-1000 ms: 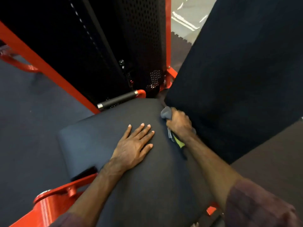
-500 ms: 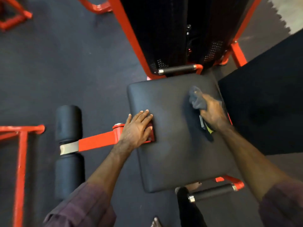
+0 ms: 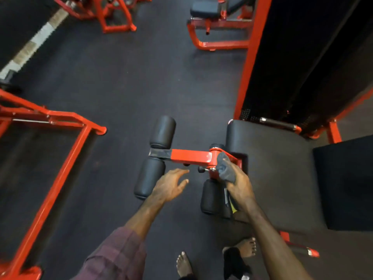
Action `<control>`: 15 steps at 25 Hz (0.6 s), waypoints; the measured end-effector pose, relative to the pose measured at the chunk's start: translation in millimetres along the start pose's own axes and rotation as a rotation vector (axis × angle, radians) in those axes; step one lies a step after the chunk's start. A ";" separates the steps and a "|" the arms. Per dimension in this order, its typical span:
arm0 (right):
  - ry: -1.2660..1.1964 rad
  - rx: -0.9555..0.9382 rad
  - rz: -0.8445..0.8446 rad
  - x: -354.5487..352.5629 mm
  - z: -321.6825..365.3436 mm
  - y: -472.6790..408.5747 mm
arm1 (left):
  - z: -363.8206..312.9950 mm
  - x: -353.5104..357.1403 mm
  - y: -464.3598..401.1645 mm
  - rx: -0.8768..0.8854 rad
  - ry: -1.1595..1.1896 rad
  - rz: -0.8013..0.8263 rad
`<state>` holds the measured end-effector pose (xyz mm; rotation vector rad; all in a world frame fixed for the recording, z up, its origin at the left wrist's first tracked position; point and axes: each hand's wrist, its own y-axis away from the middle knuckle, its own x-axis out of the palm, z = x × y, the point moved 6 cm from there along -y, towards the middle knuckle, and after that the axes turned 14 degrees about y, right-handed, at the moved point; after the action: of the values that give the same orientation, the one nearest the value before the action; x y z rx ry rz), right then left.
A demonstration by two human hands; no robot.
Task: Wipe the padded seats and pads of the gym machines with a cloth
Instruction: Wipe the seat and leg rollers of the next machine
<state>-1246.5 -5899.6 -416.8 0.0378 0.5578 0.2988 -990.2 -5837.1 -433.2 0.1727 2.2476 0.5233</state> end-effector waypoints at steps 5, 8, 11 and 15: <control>0.037 -0.155 0.069 89.2 98.0 -3.2 | 85.6 -77.6 56.8 -0.047 0.187 -0.222; -0.007 -0.189 0.076 132.1 132.6 -38.8 | 123.0 -113.0 51.3 -0.080 0.308 -0.315; 0.003 -0.225 0.070 183.8 144.0 -106.6 | 162.2 -130.4 10.9 -0.080 0.407 -0.373; 0.132 -0.241 -0.022 267.6 114.7 -210.4 | 208.1 -143.6 -81.4 -0.059 0.544 -0.406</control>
<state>-913.8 -6018.1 -481.9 -0.2222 0.6490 0.3467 -736.0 -5886.9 -492.1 -0.5061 2.6865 0.4480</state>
